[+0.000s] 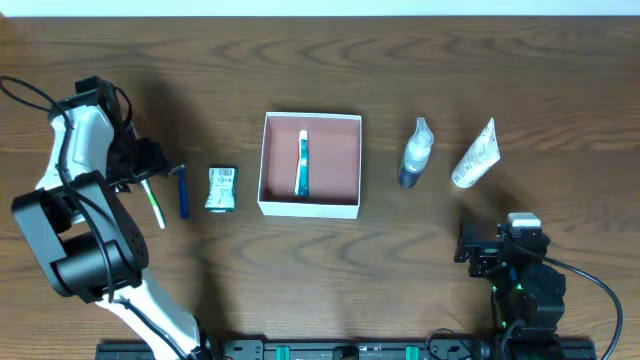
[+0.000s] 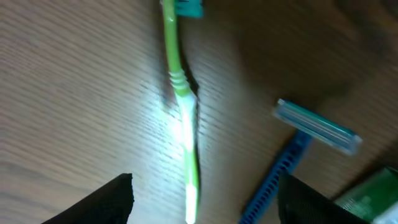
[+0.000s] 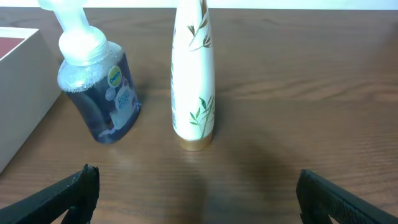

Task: Pack container
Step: 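Move the left gripper back and grasp the green toothbrush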

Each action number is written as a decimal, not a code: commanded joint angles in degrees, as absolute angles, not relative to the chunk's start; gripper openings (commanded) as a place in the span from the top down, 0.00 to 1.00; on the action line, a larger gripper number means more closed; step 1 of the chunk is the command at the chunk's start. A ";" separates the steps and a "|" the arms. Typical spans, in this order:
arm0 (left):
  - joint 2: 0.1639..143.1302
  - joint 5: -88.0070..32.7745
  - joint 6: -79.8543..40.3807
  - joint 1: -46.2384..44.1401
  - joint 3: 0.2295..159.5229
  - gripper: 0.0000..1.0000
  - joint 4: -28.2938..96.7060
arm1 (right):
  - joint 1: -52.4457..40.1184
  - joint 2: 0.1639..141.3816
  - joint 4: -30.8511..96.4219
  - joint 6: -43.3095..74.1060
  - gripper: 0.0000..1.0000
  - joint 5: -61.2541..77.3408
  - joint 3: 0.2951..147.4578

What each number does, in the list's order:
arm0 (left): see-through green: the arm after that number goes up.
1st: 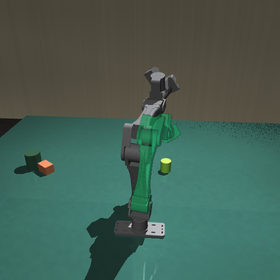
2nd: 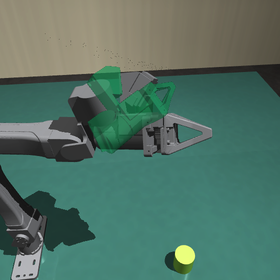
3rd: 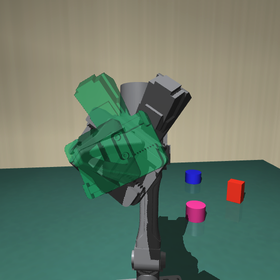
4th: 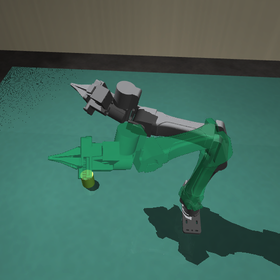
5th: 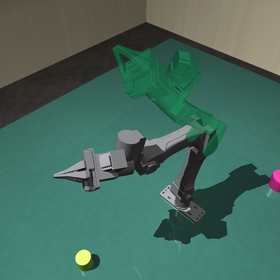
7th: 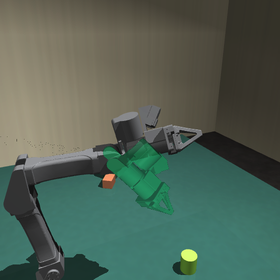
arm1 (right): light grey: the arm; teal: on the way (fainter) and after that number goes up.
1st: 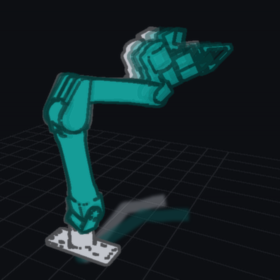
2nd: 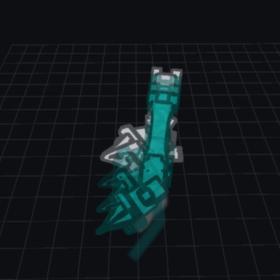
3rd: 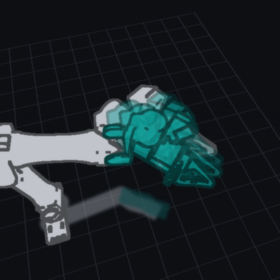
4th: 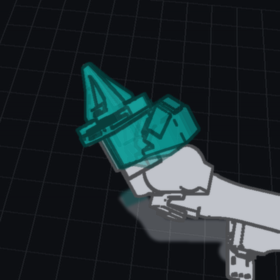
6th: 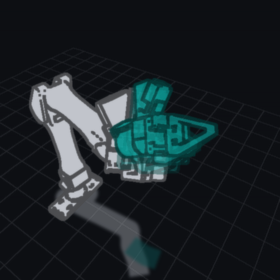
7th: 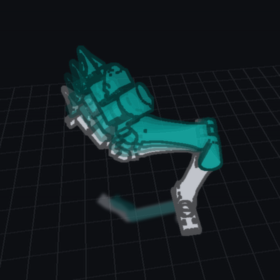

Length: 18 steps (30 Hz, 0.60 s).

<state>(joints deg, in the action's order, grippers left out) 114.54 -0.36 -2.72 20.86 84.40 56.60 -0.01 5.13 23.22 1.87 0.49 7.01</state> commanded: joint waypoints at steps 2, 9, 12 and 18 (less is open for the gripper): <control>115.94 2.39 -1.72 22.35 84.07 0.26 56.42 | -0.38 4.67 23.16 1.21 0.01 0.89 6.83; 116.11 2.59 -0.62 24.23 83.72 0.37 52.97 | -0.38 4.67 23.16 1.21 0.01 0.89 6.83; 116.42 2.57 -0.19 24.75 83.61 0.39 51.81 | -0.38 4.67 23.16 1.21 0.01 0.89 6.83; 118.72 2.55 -0.21 24.80 83.57 0.39 51.29 | -0.38 4.67 23.16 1.21 0.01 0.89 6.83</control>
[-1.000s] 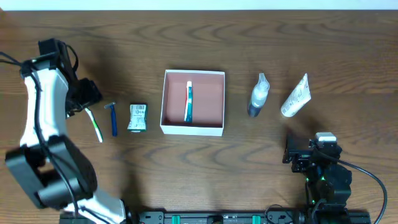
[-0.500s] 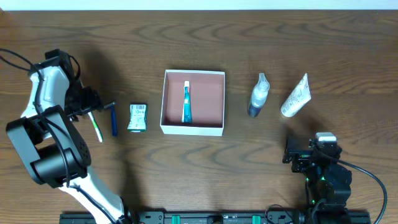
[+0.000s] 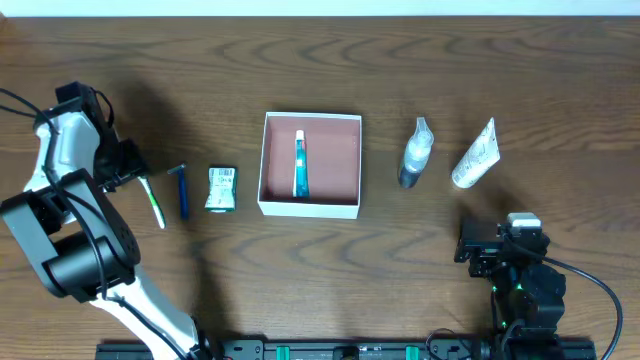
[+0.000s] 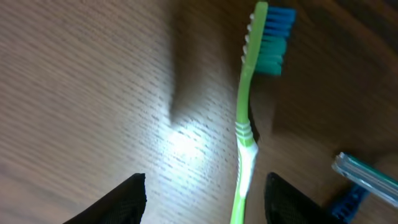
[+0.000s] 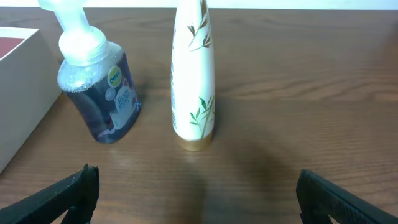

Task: Pack container
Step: 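Move the left gripper back and grasp the green toothbrush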

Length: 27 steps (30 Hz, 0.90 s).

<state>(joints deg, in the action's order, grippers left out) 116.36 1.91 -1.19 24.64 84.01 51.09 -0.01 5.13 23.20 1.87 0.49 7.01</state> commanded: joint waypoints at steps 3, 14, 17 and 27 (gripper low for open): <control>120.38 2.55 -0.21 24.80 83.57 0.44 52.01 | -0.38 4.67 23.16 1.21 0.01 0.89 6.83; 121.10 2.13 -0.23 24.77 82.56 0.55 52.36 | -0.38 4.67 23.16 1.21 0.01 0.89 6.83; 121.10 2.11 -0.23 24.77 80.93 0.66 51.81 | -0.38 4.67 23.16 1.21 0.01 0.89 6.83; 119.39 2.13 -0.21 24.67 80.36 0.94 51.99 | -0.38 4.67 23.16 1.21 0.01 0.89 6.83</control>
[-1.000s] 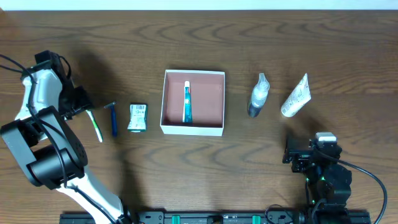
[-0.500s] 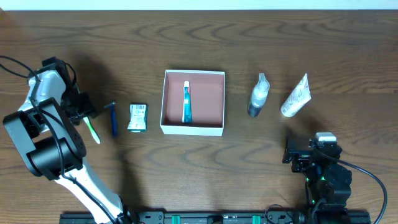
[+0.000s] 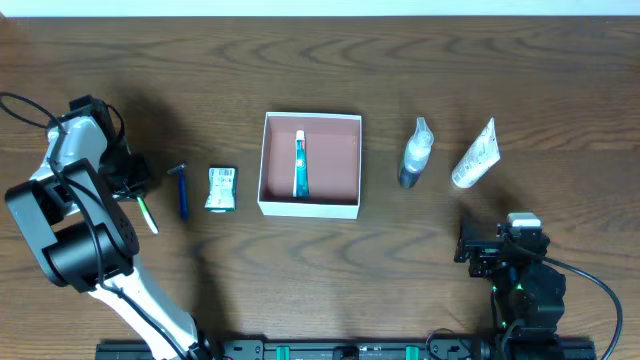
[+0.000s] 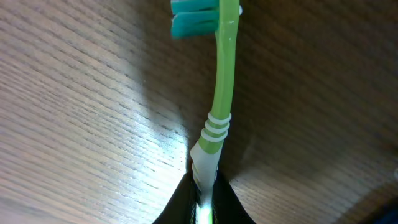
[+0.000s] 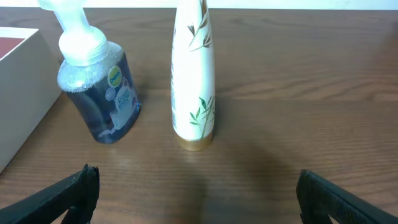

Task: Pack container
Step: 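Move the left gripper back and grasp the green toothbrush, then carry the toothbrush into the box and release it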

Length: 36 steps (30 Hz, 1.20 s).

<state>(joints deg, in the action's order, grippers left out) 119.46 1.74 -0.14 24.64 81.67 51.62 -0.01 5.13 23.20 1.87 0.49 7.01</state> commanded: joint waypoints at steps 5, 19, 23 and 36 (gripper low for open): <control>113.75 1.91 -0.21 22.72 82.39 0.94 52.97 | -0.38 4.67 23.16 1.21 0.01 0.89 6.83; 92.73 -0.71 -4.73 -3.66 82.63 0.94 53.89 | -0.38 4.67 23.16 1.21 0.01 0.89 6.83; 93.25 -0.69 -8.43 -12.56 81.89 0.94 52.69 | -0.38 4.67 23.16 1.21 0.01 0.89 6.83; 103.24 3.66 -8.23 -22.81 80.62 0.94 43.07 | -0.38 4.67 23.16 1.21 0.01 0.89 6.83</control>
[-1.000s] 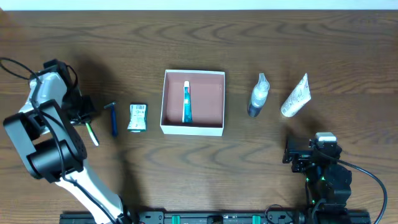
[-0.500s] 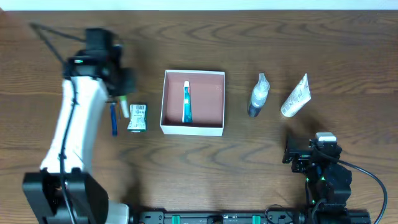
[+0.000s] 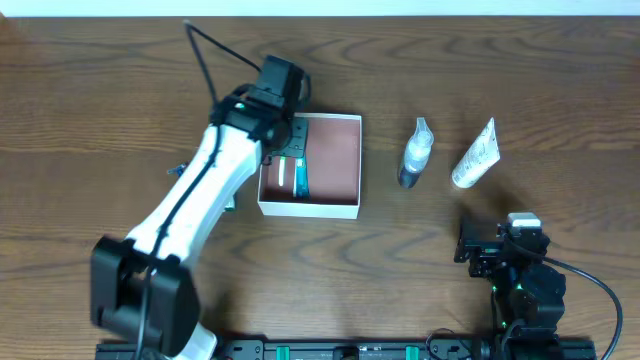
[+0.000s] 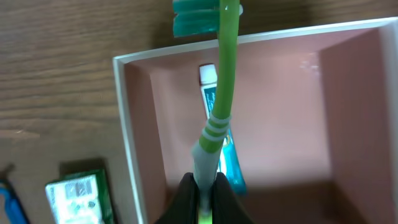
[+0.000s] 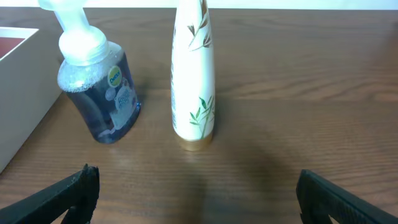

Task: Pack container
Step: 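Carry the toothbrush into the box and release it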

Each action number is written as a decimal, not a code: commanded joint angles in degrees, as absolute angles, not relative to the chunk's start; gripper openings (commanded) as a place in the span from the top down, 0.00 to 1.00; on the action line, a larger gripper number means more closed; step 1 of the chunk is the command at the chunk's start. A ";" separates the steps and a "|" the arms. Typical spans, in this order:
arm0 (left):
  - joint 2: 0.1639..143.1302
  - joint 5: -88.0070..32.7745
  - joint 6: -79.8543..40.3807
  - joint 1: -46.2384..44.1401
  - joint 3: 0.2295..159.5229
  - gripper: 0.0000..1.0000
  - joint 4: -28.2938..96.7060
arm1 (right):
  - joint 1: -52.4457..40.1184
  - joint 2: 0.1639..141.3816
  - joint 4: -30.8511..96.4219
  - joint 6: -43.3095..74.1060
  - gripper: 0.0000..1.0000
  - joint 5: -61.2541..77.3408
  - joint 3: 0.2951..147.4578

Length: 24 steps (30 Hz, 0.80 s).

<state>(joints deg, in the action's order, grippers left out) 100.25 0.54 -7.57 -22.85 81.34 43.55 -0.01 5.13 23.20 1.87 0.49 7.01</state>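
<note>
My left gripper point(image 4: 203, 190) is shut on the handle of a green toothbrush point(image 4: 221, 81) with teal bristles. It holds the brush over the left half of the white box point(image 3: 310, 209) with a pink inside. Seen from overhead, the left gripper point(image 3: 283, 137) is over the box's far left part. A teal toothpaste tube point(image 4: 229, 158) lies in the box. My right gripper point(image 5: 198, 193) stands open at the near right, empty, facing a blue foam bottle point(image 5: 99, 93) and a white tube point(image 5: 194, 81).
A green packet point(image 4: 79, 196) lies just left of the box, and a blue razor point(image 4: 5, 202) lies further left. Overhead, the left arm covers most of both. The foam bottle point(image 3: 414, 155) and white tube point(image 3: 476, 155) lie right of the box.
My left gripper, then shut on the toothbrush on the table at the far left, now holds it up over the box. The right arm has not moved.
My left gripper first hung open over the toothbrush lying left of the razor. Then its fingers stood either side of the handle, and then they were shut on it. Now the brush is over the box. The right gripper stayed open and still.
</note>
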 commanded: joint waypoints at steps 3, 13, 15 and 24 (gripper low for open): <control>106.65 3.55 -8.25 -22.83 80.62 0.94 43.62 | -0.38 4.67 23.16 1.21 0.01 0.89 6.83; 110.06 3.44 -9.78 -22.85 80.58 0.94 47.16 | -0.38 4.67 23.16 1.21 0.01 0.89 6.83; 110.06 3.20 -10.63 -22.94 80.58 0.94 48.62 | -0.38 4.67 23.16 1.21 0.01 0.89 6.83; 110.06 3.03 -10.63 -23.07 80.58 0.91 50.72 | -0.38 4.67 23.16 1.21 0.01 0.91 6.83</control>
<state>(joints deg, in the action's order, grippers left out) 110.15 2.13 -9.67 -22.94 80.88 50.24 -0.01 5.13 23.22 1.87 0.49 7.01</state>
